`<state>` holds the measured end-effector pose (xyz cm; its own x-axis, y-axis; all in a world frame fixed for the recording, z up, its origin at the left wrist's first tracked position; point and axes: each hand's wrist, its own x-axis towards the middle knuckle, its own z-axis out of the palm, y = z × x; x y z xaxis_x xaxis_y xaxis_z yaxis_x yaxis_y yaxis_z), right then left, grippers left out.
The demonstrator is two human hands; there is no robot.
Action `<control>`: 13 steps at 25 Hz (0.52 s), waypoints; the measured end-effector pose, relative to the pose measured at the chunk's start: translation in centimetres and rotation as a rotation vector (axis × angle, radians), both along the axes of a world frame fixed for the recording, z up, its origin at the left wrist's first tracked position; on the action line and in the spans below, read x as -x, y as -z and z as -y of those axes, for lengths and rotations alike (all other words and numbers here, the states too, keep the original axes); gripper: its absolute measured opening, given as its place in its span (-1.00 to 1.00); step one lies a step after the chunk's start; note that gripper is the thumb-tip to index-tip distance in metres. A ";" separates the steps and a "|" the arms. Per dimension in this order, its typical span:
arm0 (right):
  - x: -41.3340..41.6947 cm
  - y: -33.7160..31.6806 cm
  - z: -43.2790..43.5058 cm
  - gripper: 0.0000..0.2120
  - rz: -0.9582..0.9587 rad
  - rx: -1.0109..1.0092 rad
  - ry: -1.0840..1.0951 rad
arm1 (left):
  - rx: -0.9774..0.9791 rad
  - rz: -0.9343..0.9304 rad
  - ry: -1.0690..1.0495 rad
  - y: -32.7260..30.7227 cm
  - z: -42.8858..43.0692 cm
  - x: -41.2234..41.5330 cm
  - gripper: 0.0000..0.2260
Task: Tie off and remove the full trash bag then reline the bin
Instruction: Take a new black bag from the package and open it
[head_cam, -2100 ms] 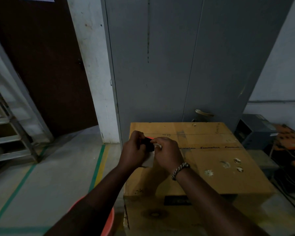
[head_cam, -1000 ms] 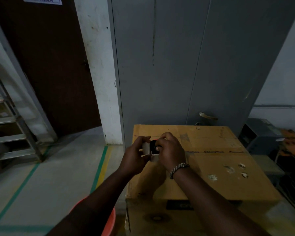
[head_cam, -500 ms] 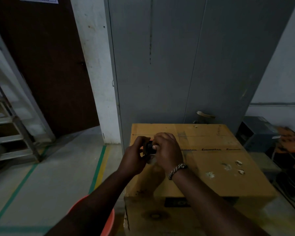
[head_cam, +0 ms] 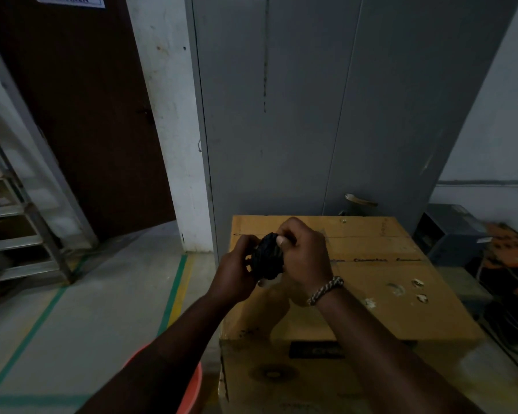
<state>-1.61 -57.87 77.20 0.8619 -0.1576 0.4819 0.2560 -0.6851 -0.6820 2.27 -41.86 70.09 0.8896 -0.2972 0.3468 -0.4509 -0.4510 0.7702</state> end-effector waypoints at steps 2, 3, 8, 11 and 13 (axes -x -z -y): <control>-0.1 -0.4 0.3 -0.80 0.031 -0.061 0.023 | -0.010 -0.021 -0.006 -0.1 -0.2 0.3 -0.48; -0.1 -0.5 0.5 -0.81 0.033 -0.096 0.031 | -0.008 -0.029 -0.002 -0.1 -0.3 0.6 -0.47; -0.6 -0.6 1.1 -0.92 -0.049 -0.313 0.101 | -0.055 -0.054 0.025 0.5 -0.8 1.8 -0.36; -0.7 -0.6 1.2 -0.90 -0.061 -0.363 0.130 | -0.074 -0.100 0.022 1.5 -1.0 2.7 -0.33; -0.5 -0.6 1.1 -0.91 -0.059 -0.362 0.125 | -0.093 -0.097 0.030 1.8 -1.2 3.5 -0.31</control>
<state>-1.12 -58.98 77.76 0.8498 -0.4140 0.3262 0.1392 -0.4206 -0.8965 -1.22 -40.66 68.32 0.9079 -0.3510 0.2293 -0.3907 -0.5099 0.7664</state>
